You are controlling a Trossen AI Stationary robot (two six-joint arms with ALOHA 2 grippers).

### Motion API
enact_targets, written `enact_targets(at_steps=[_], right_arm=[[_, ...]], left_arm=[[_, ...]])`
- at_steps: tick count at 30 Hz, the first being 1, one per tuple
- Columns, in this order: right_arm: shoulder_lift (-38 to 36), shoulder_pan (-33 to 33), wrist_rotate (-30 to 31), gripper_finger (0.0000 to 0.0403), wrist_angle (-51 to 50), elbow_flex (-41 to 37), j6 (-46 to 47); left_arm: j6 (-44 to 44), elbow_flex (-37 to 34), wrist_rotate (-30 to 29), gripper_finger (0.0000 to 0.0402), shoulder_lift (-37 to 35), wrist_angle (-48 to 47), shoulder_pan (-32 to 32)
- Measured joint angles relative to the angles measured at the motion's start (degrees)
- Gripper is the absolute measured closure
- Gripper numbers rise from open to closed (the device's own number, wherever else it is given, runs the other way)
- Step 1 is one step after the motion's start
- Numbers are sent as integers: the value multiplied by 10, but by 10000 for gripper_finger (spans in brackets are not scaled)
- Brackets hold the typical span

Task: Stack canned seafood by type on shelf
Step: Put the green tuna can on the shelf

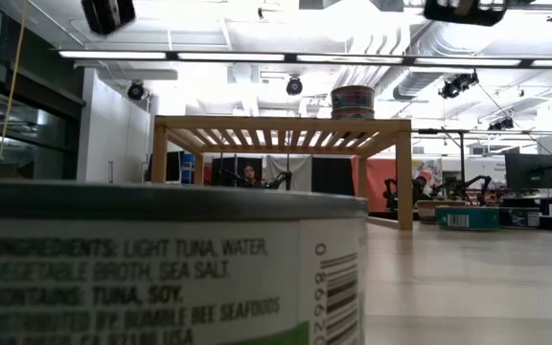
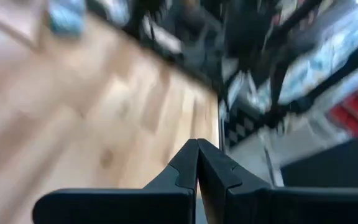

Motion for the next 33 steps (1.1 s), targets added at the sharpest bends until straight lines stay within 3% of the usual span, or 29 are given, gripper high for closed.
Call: enact_targets(at_steps=[6, 12, 16, 21, 22, 27, 33], right_arm=[[0, -1, 102, 109, 20, 0, -82], [4, 10, 135, 124, 48, 0, -53], [40, 52, 178, 198, -9, 0, 8], [111, 82, 199, 368, -10, 0, 126], [125, 86, 199, 384, 3, 0, 137], [187, 99, 187, 393, 24, 33, 164], [250, 98, 166, 399, 16, 105, 133]], left_arm=[[-85, 33, 120, 401, 155, 12, -41], [33, 110, 96, 401, 269, -52, -89], [149, 153, 70, 401, 328, -48, -89], [259, 182, 71, 401, 376, -27, -87], [276, 184, 73, 401, 381, -6, -87], [334, 183, 111, 401, 418, 44, -92], [339, 183, 120, 401, 452, 68, -104]])
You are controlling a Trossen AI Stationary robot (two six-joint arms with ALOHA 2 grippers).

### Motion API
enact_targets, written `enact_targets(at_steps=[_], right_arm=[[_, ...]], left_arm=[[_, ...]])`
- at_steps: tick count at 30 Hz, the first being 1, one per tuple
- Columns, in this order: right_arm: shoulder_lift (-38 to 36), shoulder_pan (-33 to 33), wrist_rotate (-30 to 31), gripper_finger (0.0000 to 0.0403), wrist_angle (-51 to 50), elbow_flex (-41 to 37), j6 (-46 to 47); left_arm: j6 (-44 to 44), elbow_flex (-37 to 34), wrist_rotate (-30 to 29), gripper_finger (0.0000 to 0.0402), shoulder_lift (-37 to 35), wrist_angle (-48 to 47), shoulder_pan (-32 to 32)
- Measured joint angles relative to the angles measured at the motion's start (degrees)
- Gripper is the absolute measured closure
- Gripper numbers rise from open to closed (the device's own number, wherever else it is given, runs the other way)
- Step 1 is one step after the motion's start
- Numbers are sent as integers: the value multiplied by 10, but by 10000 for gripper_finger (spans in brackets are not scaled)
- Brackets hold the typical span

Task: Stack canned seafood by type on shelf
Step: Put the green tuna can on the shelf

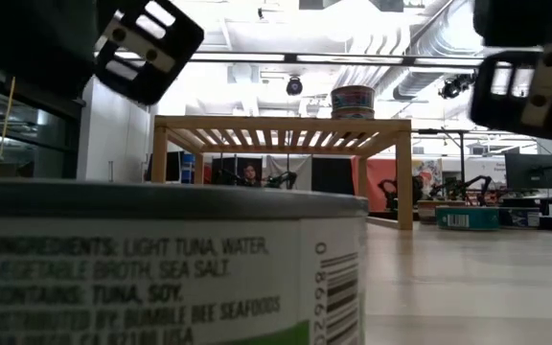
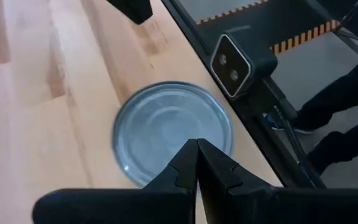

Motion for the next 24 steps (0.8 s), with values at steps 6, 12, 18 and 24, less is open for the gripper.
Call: enact_targets(at_steps=[6, 12, 18, 24], right_arm=[[36, -1, -1, 402, -2, 51, -66], [48, -2, 3, 402, -5, 64, -97], [48, -5, -3, 403, -9, 64, -100], [34, -3, -5, 403, -32, 64, -114]], left_arm=[[-1, 0, 1, 401, 29, 40, -8], [-13, 1, -13, 401, 54, 68, 5], [-15, 2, -71, 401, 64, 41, 40], [-1, 3, -132, 401, 63, -29, 94]])
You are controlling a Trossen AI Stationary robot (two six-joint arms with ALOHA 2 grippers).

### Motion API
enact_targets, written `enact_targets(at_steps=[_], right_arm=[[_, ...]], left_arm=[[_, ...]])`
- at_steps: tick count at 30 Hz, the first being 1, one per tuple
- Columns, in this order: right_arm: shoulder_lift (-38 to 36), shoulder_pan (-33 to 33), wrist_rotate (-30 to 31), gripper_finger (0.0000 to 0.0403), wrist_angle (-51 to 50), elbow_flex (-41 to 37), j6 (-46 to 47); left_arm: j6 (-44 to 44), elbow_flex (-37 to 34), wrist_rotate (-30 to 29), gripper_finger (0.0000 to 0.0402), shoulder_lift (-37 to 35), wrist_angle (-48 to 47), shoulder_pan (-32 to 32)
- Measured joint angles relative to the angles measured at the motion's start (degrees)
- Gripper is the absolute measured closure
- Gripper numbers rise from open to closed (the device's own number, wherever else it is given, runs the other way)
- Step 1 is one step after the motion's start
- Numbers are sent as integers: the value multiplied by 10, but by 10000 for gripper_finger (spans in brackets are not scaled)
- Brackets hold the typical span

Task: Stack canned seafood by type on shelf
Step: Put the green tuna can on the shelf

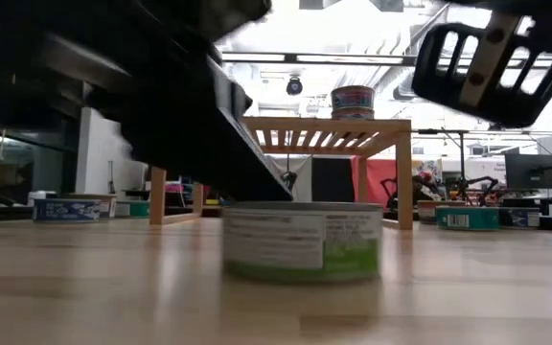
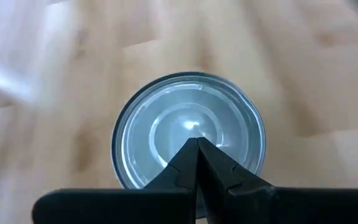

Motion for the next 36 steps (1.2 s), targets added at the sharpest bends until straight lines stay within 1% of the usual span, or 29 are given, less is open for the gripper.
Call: enact_targets(at_steps=[3, 7, 10, 14, 16, 19, 23, 27, 29, 32, 36], right_arm=[[-17, 0, 12, 403, -34, 1, -1], [-47, -2, 54, 403, -109, 1, -2], [-66, -8, 83, 403, -183, 1, 5], [-71, -27, 77, 403, -283, 0, 18], [-71, -42, 75, 403, -295, -12, 12], [-71, -72, 74, 403, -263, -46, -8], [-71, -116, 74, 403, -162, -94, -25], [-71, -148, 74, 403, -90, -124, -35], [-71, -160, 74, 403, -90, -132, -30], [-71, -175, 72, 403, -76, -145, -25], [-71, -189, 54, 403, -48, -158, 2]], left_arm=[[1, 0, -5, 401, 0, -24, 26], [4, -2, -8, 401, -19, -54, 47], [15, -6, -8, 401, -56, -78, 58], [4, -5, -5, 401, -123, -114, 68], [-18, -5, -8, 401, -147, -143, 72], [-54, -12, -7, 401, -158, -178, 73], [-111, -10, -8, 401, -158, -208, 66], [-133, -11, -10, 401, -142, -203, 64], [-127, -9, -13, 401, -139, -192, 69], [-107, -9, -13, 401, -126, -210, 78], [-63, -10, 7, 401, -119, -234, 87]])
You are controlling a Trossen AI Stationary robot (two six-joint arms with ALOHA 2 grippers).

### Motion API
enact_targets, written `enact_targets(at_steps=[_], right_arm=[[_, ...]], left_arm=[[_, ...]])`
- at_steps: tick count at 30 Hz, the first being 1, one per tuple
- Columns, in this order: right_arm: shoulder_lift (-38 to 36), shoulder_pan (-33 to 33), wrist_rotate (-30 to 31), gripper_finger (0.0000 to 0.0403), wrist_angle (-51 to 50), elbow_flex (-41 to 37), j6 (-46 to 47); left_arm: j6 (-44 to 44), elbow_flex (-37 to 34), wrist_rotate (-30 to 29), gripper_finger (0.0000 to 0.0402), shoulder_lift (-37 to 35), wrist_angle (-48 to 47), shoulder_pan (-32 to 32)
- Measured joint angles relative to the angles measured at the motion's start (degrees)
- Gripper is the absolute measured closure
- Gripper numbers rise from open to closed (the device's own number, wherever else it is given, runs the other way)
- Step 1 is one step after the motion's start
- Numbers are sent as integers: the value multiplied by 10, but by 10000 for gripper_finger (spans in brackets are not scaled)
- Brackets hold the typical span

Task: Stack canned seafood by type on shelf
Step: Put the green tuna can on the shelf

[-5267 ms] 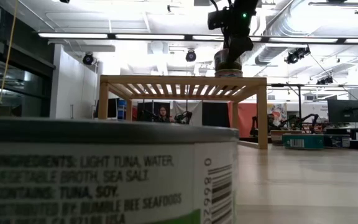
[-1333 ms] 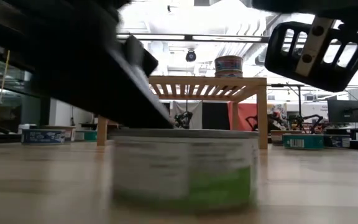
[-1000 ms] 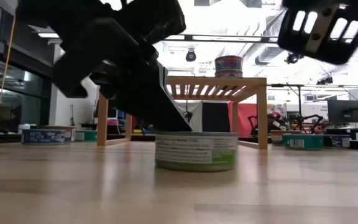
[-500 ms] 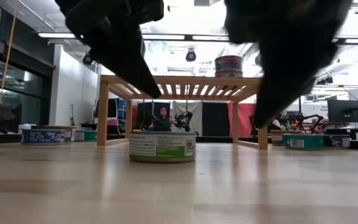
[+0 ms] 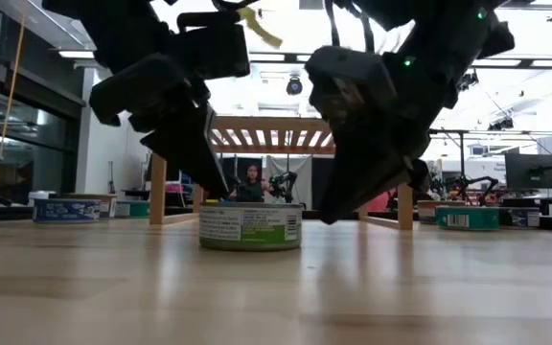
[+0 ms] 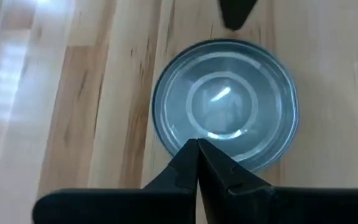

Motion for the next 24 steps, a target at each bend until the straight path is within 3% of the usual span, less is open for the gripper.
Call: enact_targets(at_steps=[8, 17, 24], right_arm=[[0, -16, 15, 403, 24, -5, 34], [0, -27, 16, 403, 38, -5, 62], [1, -27, 18, 403, 63, 15, 28]], left_arm=[[90, -8, 14, 401, 0, 6, 1], [82, -52, 23, 401, -3, 85, -4], [55, -54, 34, 401, -4, 87, -5]])
